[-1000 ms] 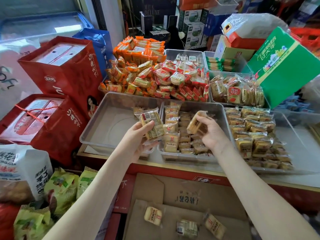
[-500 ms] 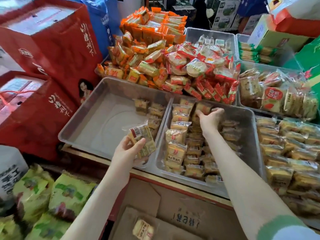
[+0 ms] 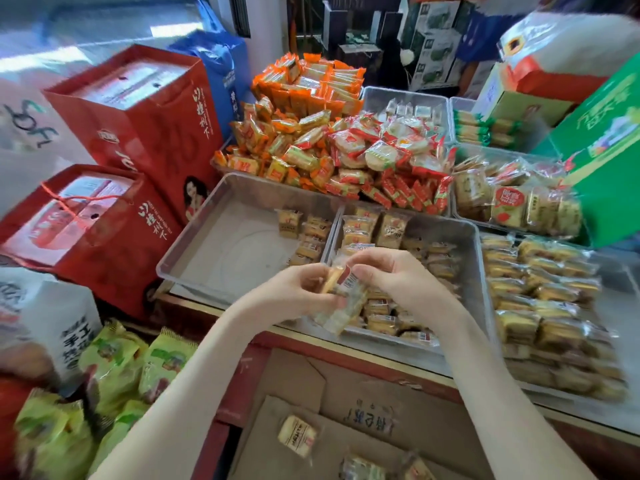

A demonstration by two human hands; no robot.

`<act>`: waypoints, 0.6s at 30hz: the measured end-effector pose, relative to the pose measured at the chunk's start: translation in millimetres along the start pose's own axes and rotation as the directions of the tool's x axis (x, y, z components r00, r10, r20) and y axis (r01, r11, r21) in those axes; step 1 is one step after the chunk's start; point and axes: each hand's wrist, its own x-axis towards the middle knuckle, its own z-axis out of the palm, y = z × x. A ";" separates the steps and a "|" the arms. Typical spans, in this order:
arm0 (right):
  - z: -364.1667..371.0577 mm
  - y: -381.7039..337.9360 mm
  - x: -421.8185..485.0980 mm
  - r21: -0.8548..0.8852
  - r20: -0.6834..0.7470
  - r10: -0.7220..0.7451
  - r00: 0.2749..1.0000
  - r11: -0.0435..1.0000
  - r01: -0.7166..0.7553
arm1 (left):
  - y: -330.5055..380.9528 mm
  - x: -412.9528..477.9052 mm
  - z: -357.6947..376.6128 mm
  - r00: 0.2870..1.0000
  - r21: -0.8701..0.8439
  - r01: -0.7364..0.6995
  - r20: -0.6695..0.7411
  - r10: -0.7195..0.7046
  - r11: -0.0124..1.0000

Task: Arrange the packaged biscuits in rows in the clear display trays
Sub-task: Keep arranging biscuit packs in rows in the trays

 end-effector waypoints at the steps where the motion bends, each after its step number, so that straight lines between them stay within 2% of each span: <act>1: 2.6 -4.2 -7.5 -0.001 -0.086 -0.011 0.996 1.000 0.011 | 7.5 -6.7 -2.3 1.000 0.006 -0.016 -0.006 0.016 1.000; 4: 10.4 -18.5 -23.4 -0.052 -0.398 -0.076 0.914 0.997 0.060 | 24.5 -26.8 -10.8 0.987 -0.164 -0.111 -0.131 0.090 0.980; 7: 21.4 -32.7 -33.0 -0.001 -0.591 -0.079 0.803 0.995 0.096 | 34.7 -46.3 -12.2 0.943 -0.382 -0.260 -0.296 0.149 0.887; 11: 37.8 -47.3 -41.6 0.022 -0.700 -0.053 0.712 0.995 0.095 | 41.7 -68.4 -6.8 0.918 -0.429 -0.285 -0.378 0.116 0.857; 18: 55.9 -63.7 -58.3 -0.020 -0.746 -0.091 0.659 0.993 0.114 | 53.2 -94.0 -14.3 0.935 -0.359 -0.188 -0.351 0.055 0.914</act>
